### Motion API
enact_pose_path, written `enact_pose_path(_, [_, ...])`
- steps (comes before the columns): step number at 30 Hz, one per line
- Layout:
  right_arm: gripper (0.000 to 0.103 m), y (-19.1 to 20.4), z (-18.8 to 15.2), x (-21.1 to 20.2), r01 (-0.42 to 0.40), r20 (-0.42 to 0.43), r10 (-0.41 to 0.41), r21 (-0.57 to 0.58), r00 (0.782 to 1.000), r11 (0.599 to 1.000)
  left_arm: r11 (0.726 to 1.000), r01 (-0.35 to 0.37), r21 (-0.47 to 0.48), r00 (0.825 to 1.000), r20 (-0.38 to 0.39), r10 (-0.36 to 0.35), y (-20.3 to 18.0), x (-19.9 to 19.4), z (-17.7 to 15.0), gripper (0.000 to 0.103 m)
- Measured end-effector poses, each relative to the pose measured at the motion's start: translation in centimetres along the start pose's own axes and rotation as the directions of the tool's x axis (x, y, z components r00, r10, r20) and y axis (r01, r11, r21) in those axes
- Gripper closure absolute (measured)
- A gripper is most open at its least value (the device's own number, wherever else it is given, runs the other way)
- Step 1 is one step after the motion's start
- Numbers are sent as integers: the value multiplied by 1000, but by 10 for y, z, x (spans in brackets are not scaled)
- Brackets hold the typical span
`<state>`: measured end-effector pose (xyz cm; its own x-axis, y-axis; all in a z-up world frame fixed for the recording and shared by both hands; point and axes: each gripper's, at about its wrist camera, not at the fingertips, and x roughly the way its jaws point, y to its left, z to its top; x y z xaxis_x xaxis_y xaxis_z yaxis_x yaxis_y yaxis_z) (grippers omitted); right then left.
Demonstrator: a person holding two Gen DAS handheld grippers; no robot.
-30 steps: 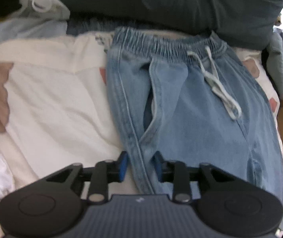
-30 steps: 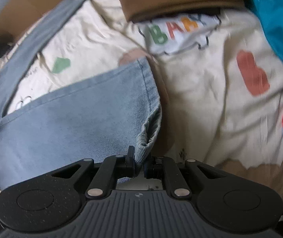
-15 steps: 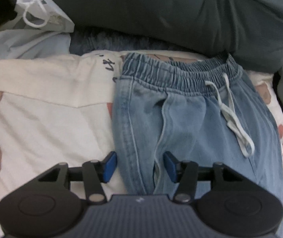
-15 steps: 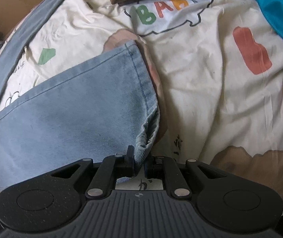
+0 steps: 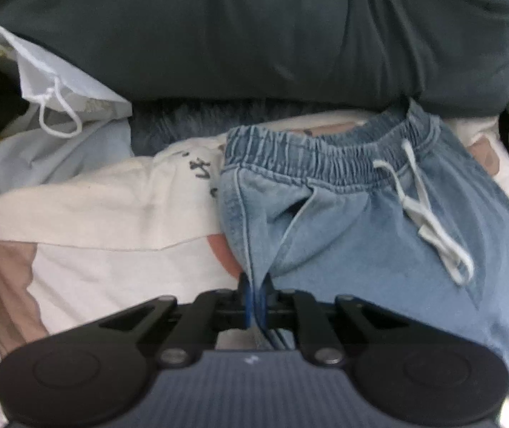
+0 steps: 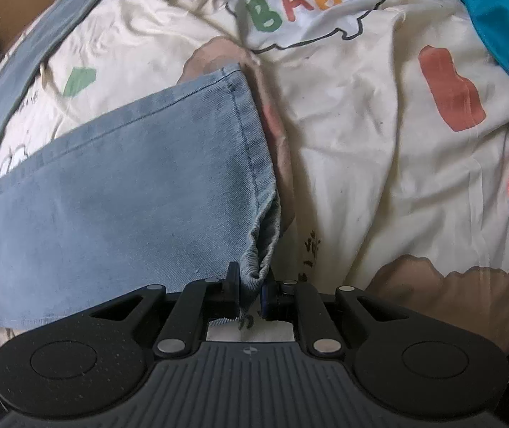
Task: Fold clothes
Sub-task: 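Open both tools and release the jeans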
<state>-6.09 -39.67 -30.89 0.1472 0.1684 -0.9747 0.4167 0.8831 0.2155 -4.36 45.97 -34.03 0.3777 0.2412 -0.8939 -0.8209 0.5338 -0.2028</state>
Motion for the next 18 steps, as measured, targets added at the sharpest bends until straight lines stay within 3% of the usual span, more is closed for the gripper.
enact_pose_path(9, [95, 0, -15, 14, 34, -67, -35, -22, 997, 999, 998, -26, 57, 999, -21, 28, -3, 3, 5, 97])
enact_pose_path(11, [94, -3, -16, 14, 25, -58, -25, -3, 998, 1000, 995, -75, 67, 996, -40, 78, 0, 5, 4, 96])
enact_pose_path(13, [90, -6, -15, 15, 21, -54, -21, 6, 998, 1000, 995, -87, 55, 994, -58, 90, 8, 7, 5, 83])
enact_pose_path(14, [84, -7, -15, 16, 18, -60, -17, 12, 998, 1000, 995, -82, 54, 995, -55, 85, 10, 5, 6, 81])
enact_pose_path(18, [80, -13, -7, 1, 15, 5, -15, 20, 1000, 1000, 993, -76, 88, 996, -39, 80, 6, -7, 8, 78])
